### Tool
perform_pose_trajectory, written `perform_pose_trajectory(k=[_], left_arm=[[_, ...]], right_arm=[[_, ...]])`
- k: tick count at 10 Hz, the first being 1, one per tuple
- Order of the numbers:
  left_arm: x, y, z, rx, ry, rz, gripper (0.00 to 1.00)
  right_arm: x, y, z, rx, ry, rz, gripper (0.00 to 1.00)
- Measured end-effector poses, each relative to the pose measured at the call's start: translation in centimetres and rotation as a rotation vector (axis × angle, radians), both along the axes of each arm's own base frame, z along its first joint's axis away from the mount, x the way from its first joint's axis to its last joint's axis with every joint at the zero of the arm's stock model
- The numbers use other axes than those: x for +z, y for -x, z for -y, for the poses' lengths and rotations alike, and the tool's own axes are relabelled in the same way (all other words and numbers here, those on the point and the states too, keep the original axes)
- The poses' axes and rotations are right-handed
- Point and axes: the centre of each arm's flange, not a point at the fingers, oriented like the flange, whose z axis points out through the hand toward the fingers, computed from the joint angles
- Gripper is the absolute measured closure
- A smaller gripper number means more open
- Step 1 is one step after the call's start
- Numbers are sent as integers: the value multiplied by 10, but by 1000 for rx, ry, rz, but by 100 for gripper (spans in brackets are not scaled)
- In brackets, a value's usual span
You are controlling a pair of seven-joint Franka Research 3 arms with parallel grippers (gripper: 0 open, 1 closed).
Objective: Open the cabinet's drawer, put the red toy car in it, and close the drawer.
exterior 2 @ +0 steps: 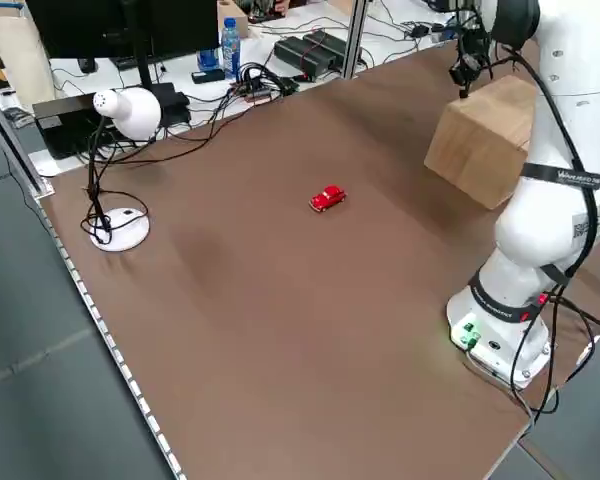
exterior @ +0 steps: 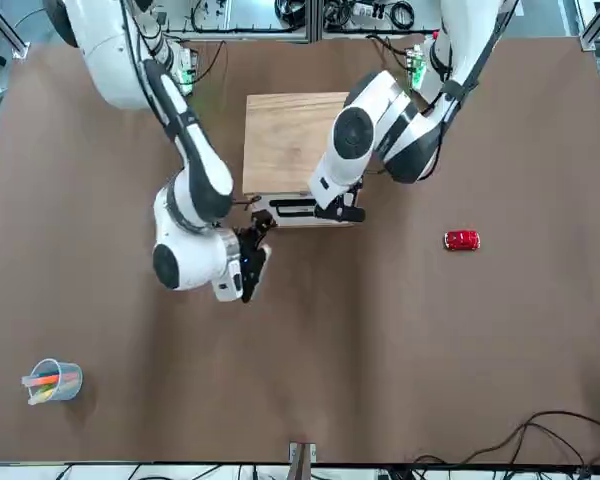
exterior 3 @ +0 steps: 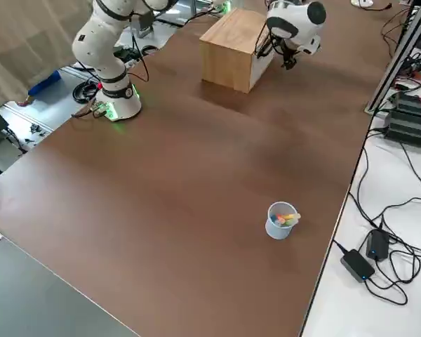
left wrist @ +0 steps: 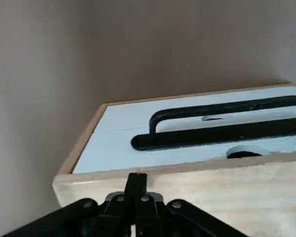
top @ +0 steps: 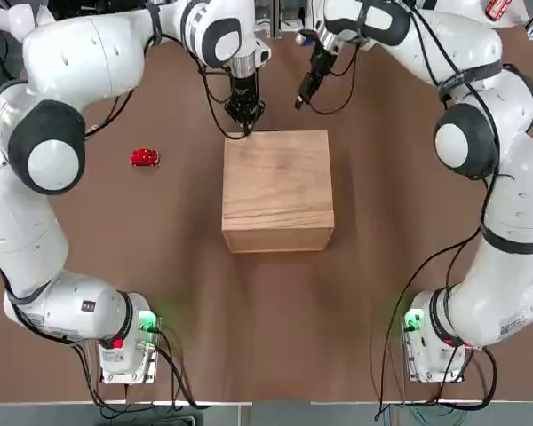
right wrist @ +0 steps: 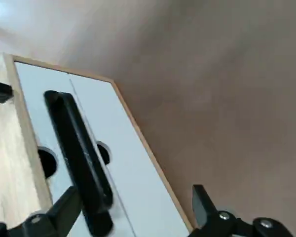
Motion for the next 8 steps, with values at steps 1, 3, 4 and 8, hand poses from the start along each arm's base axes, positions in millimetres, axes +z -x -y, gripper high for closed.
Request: perform_pose_trajectory(k=[1, 3, 4, 8], left_arm=[[0, 0, 0, -1, 0, 0, 99], [0, 1, 1, -7, -2, 5, 99], [0, 1, 1, -8, -3, 6, 99], [0, 2, 1, -8, -3, 7, 99]], right_arm=[[-1, 6, -9, 15, 1, -2, 0], [-16, 8, -11, 13, 0, -26, 0], [-28, 9, -14, -9, -27, -64, 0], [-48, 8, -17, -98, -134, -173, 1]])
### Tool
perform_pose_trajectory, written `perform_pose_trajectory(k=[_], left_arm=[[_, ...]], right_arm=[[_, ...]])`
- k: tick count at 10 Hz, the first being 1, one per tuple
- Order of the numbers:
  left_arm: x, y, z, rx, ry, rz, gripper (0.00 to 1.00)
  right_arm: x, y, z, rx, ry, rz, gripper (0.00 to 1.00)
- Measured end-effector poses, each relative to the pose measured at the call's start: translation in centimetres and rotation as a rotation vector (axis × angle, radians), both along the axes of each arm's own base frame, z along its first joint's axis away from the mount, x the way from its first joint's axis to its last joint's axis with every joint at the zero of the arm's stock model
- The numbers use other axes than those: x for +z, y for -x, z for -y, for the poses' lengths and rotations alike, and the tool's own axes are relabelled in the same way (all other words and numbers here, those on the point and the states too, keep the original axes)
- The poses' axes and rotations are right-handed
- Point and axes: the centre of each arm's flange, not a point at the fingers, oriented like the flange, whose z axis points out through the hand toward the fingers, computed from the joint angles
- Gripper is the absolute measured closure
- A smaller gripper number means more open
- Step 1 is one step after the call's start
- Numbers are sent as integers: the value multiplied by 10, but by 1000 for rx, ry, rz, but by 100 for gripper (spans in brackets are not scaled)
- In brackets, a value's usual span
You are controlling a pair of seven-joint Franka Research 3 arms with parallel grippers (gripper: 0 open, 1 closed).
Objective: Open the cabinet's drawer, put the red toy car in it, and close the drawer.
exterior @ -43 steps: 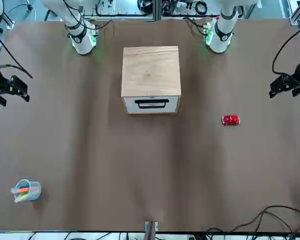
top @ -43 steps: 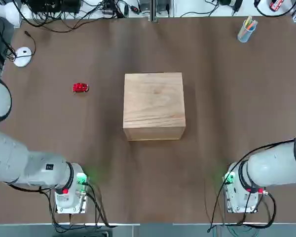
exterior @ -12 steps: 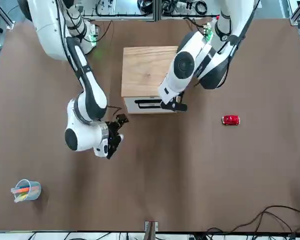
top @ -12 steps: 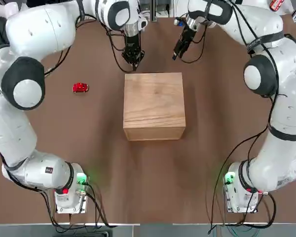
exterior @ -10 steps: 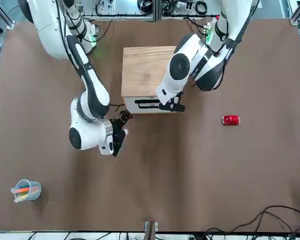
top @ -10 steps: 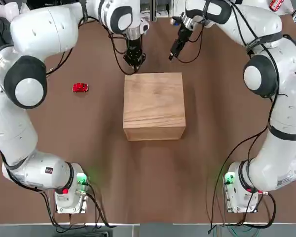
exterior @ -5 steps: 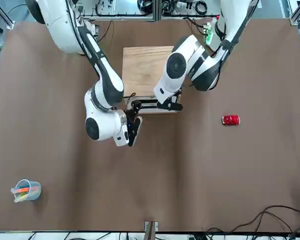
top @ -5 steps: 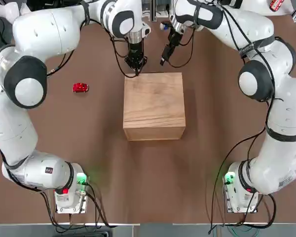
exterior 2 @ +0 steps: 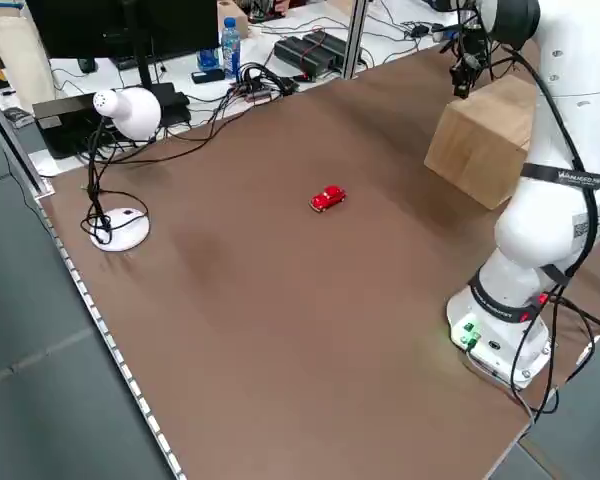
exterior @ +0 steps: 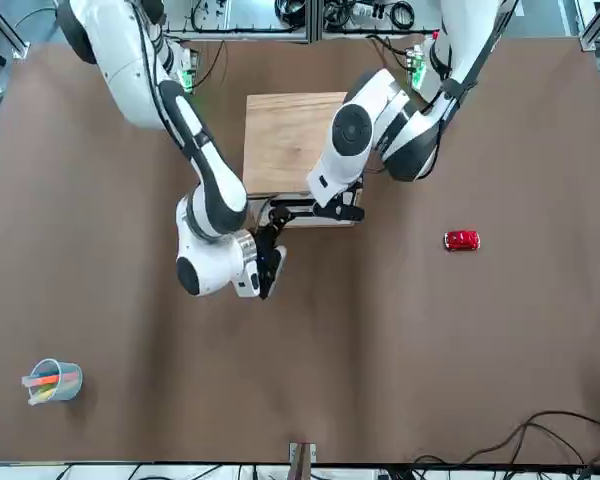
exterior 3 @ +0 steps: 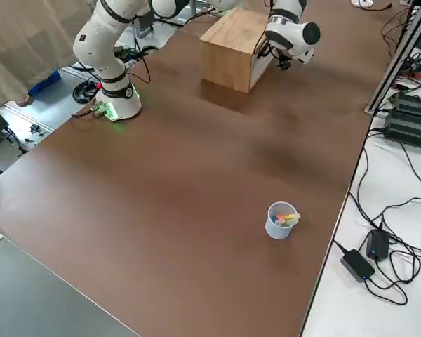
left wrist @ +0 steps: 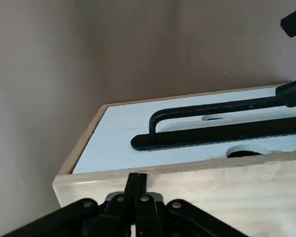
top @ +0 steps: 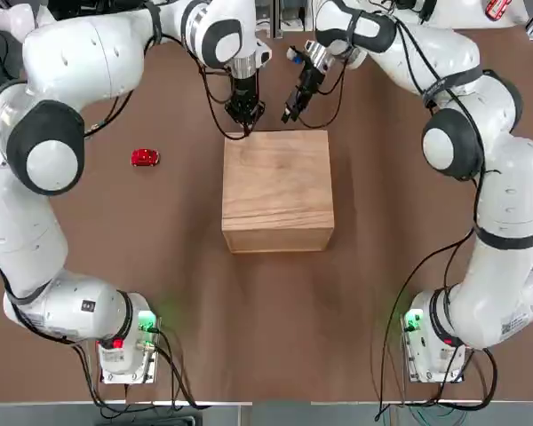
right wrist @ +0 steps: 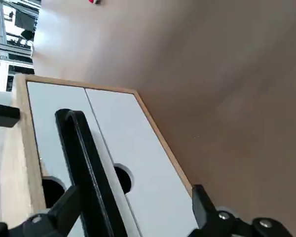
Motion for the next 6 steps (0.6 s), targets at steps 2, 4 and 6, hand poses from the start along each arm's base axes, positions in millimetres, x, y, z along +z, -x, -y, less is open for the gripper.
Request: perform_pose_trajectory(k=[2, 4, 6], left_arm=[[0, 0, 0, 0, 0, 0, 99], [0, 0, 0, 0, 0, 1, 99], [0, 1, 0, -1, 0, 1, 99]], right_arm=[[-5, -1, -1, -38, -40, -39, 1], [-13, 0, 0, -38, -42, -62, 3], [-22, 4, 5, -18, -40, -105, 6]])
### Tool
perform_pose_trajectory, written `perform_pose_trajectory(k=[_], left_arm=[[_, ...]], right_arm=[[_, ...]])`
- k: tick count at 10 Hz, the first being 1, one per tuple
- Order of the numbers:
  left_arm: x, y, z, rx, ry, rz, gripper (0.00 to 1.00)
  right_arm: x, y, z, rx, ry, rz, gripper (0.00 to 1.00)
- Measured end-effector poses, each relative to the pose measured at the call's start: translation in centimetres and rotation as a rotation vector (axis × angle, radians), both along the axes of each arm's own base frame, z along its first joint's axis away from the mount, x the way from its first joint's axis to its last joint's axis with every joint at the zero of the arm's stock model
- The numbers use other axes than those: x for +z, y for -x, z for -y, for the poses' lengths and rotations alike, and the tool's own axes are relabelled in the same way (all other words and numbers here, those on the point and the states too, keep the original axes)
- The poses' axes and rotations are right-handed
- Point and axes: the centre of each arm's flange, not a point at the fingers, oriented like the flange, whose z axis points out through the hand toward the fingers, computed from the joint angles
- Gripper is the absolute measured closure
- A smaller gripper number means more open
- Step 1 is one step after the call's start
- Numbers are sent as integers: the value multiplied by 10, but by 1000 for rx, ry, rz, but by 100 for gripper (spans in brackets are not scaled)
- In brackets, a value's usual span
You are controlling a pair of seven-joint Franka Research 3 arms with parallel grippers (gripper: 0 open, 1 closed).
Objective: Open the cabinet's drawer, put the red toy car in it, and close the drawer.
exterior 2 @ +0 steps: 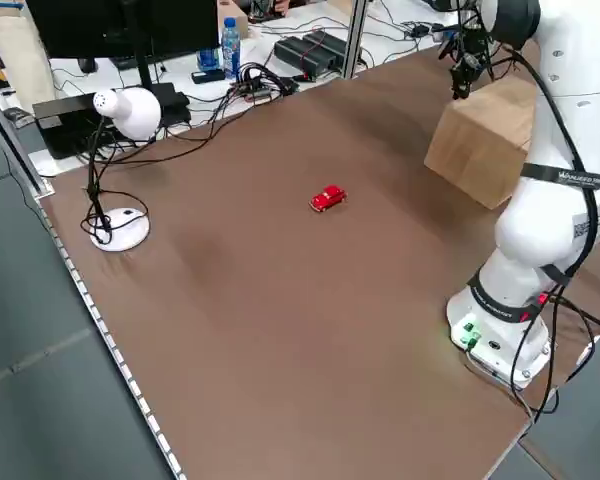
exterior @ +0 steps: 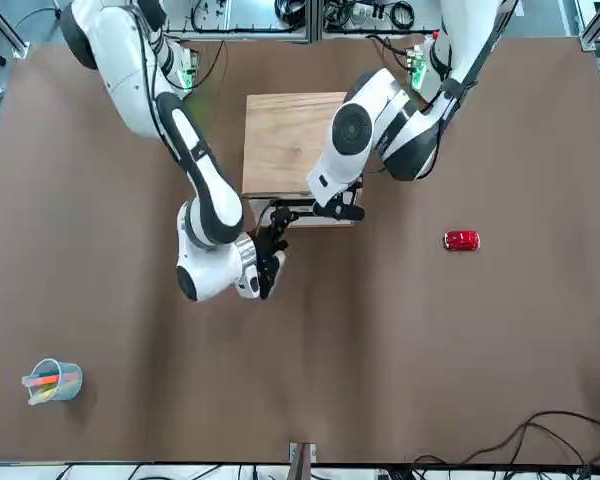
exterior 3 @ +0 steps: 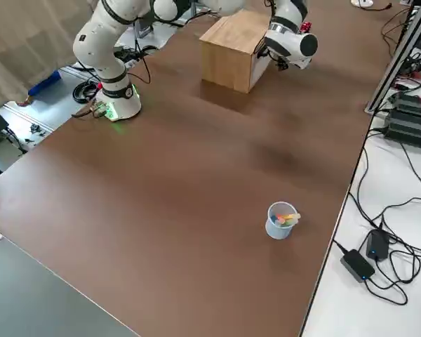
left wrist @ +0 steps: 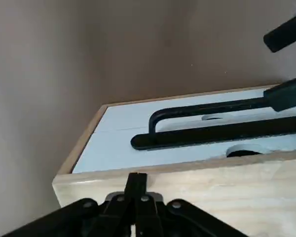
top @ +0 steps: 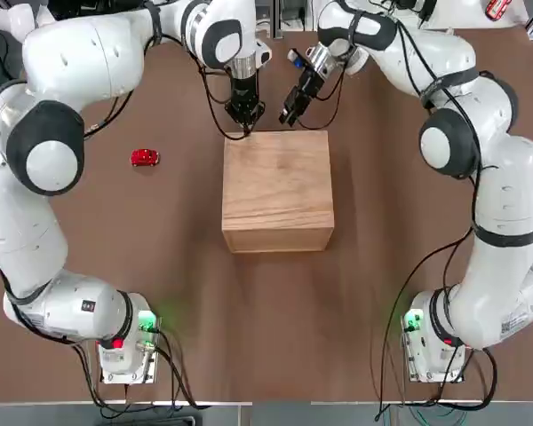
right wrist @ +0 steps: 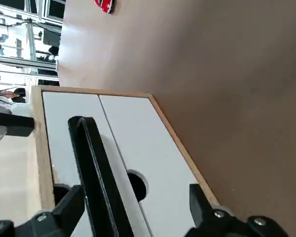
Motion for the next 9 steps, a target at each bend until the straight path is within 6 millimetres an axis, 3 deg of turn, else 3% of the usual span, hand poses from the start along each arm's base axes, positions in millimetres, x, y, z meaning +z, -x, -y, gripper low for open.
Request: perform_pose_trajectory(k=[1, 9], left_arm=[[0, 0, 0, 0, 0, 0, 99], [0, 0, 0, 0, 0, 0, 99]], right_arm=[[-5, 2, 4, 10, 0, -28, 13], [-13, 9, 5, 2, -32, -143, 23]])
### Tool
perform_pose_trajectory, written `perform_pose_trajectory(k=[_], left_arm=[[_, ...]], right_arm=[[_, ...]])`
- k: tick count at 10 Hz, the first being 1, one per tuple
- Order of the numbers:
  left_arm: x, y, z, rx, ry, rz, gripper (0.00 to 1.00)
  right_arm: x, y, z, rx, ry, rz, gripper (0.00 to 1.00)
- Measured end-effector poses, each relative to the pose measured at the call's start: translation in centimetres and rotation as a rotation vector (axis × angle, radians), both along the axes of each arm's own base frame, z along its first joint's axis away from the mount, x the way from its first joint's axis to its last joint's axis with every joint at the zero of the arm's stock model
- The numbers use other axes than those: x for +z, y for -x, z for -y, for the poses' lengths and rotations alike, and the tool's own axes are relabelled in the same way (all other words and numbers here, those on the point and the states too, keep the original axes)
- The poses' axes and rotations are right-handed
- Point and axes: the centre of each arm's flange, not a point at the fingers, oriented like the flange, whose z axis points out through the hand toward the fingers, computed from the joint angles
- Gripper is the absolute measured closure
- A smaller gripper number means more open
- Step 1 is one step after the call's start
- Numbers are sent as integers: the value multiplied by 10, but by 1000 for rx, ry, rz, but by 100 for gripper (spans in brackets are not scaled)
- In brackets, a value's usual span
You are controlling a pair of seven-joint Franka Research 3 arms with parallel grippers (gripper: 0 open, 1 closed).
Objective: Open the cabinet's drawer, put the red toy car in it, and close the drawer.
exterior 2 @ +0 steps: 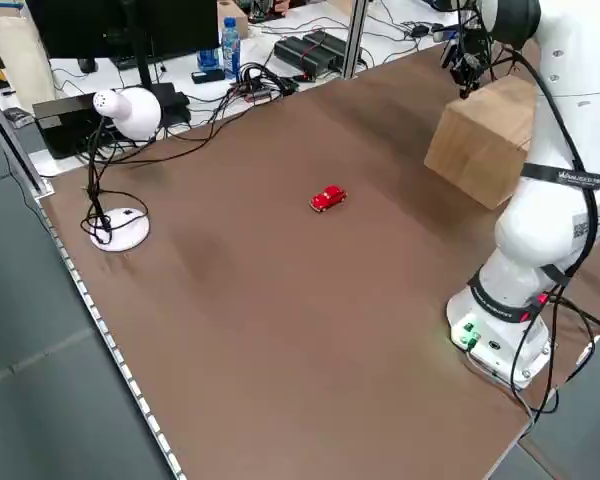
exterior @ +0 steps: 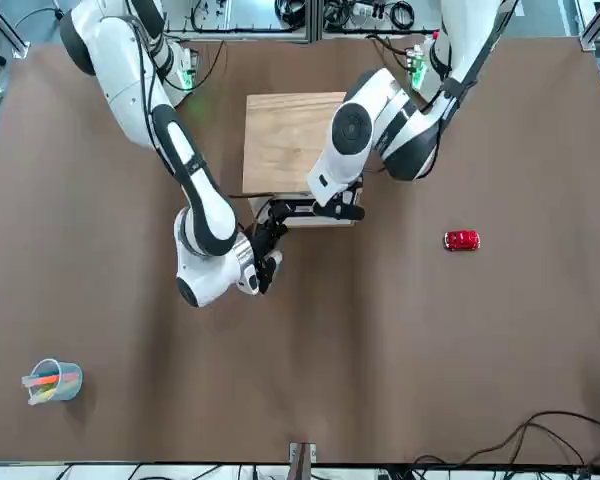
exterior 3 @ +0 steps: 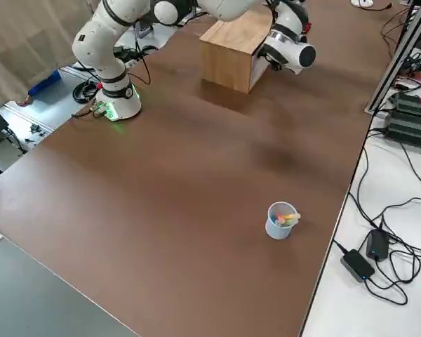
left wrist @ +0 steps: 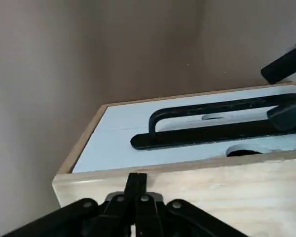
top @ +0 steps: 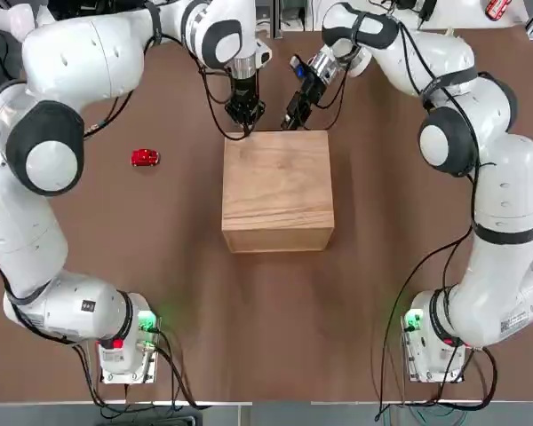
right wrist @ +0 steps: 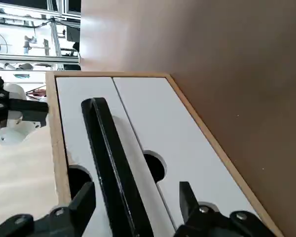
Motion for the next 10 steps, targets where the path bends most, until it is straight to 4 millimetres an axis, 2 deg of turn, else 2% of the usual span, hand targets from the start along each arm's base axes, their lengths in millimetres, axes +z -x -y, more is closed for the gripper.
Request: perform_pose_trajectory(k=[1, 2, 3, 5, 7, 8, 10], left_arm=[[0, 0, 0, 0, 0, 0, 99], [0, 0, 0, 0, 0, 0, 99], [0, 0, 0, 0, 0, 0, 99], [0, 0, 0, 0, 0, 0, 99], [0, 0, 0, 0, 0, 0, 99], [0, 0, 0, 0, 0, 0, 99], [0, 0, 0, 0, 0, 0, 99]], right_arm=[[-4, 1, 0, 0, 1, -7, 32], [-8, 1, 0, -1, 3, -12, 35], [-8, 2, 0, 4, 2, -18, 45], [-8, 4, 0, 10, -1, -28, 55], [-6, 5, -1, 13, -12, -40, 71], [-5, 6, -2, 19, -23, -42, 76], [-5, 7, -3, 23, -26, -42, 78]])
